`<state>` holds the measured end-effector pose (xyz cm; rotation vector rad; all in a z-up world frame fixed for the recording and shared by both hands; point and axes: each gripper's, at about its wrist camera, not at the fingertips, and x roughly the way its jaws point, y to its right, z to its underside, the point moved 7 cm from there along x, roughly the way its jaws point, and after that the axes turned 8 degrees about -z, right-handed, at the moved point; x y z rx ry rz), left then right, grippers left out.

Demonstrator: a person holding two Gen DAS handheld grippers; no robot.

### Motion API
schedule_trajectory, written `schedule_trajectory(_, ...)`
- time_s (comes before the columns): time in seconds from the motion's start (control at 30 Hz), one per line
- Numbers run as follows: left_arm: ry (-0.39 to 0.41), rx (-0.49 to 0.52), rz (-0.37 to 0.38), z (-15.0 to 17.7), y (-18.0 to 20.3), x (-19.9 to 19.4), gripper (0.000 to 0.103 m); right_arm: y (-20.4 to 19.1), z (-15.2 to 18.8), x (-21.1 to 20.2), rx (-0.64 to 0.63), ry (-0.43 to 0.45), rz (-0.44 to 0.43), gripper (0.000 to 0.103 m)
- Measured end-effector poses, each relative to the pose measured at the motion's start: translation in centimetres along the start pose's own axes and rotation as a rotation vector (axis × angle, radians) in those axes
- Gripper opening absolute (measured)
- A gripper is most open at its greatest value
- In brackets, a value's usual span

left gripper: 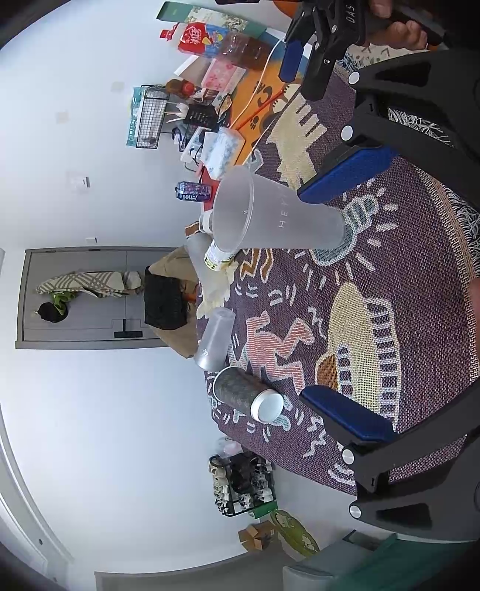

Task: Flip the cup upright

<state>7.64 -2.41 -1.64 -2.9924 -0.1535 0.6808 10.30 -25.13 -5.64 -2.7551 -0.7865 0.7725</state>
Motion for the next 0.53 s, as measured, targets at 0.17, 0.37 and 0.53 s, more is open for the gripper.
schedule_trajectory(0.17,0.012,0.005,-0.011,-0.1,0.0,-0.2,0.098,-0.1,0.0,0.1,0.002,-0.002,0.000,0.095)
schedule_trajectory(0.37,0.014,0.003,-0.022,-0.3,-0.1,-0.3,0.098,0.1,0.0,0.2,0.007,-0.003,0.002,0.095)
schedule_trajectory(0.53,0.002,-0.019,-0.016,0.4,-0.7,0.2,0.098,0.1,0.6,1.2,0.013,-0.032,-0.005,0.095)
